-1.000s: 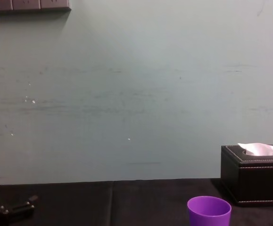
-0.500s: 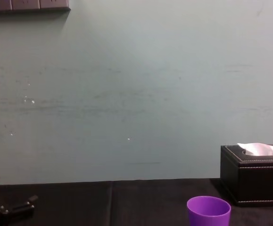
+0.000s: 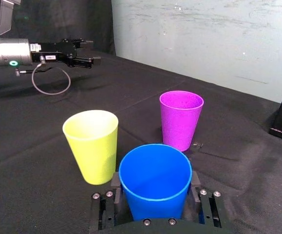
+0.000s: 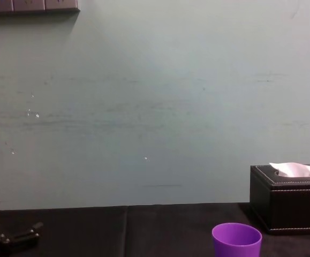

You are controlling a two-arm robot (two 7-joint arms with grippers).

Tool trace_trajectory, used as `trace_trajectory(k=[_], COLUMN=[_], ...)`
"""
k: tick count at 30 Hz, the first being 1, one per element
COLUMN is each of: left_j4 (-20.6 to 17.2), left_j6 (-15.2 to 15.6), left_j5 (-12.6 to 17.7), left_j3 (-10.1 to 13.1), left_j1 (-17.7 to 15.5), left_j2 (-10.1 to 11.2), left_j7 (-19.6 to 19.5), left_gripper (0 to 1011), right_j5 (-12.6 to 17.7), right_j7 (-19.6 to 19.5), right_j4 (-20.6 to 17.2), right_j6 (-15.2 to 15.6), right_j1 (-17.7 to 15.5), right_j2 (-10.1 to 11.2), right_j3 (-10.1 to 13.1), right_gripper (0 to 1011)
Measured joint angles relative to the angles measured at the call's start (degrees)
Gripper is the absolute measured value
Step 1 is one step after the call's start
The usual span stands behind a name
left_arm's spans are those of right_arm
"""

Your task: Stack the three plastic cups sequentially using one hand.

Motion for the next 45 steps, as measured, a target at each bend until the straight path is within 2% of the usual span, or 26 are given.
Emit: trace_trajectory(k=[1,8,35,39,41,45], left_j4=[0.0,0.0,0.0,0.0,0.0,0.0], left_j6=[0.0,0.0,0.0,0.0,0.0,0.0], left_j5=[0.0,0.0,0.0,0.0,0.0,0.0], left_j3=[0.0,0.0,0.0,0.0,0.0,0.0], left_j1=[0.0,0.0,0.0,0.0,0.0,0.0], left_j2=[0.0,0.0,0.0,0.0,0.0,0.0], left_j7=[0.0,0.0,0.0,0.0,0.0,0.0], left_gripper=[1011,1011,1012,1011,1011,1011], right_j5=[0.0,0.01,-0.07,-0.09,0.24,1.6], right_j7=[0.0,-0.02,-0.07,-0.93,-1.74,-3.52], right_j4=[-0.01,-0.04,-0.12,-2.04,-4.33,-9.52], right_j6=[-0.02,-0.09,-0.53,-1.09,-0.64,2.47], right_j1=[-0.01,-0.05,-0.18,-1.84,-3.43,-6.57], right_j2=[0.01,0.04,-0.03,-0.11,0.19,1.2], right_j3=[0.0,0.04,0.11,1.24,2.4,4.97], right_gripper=[794,743,724,723,723,723])
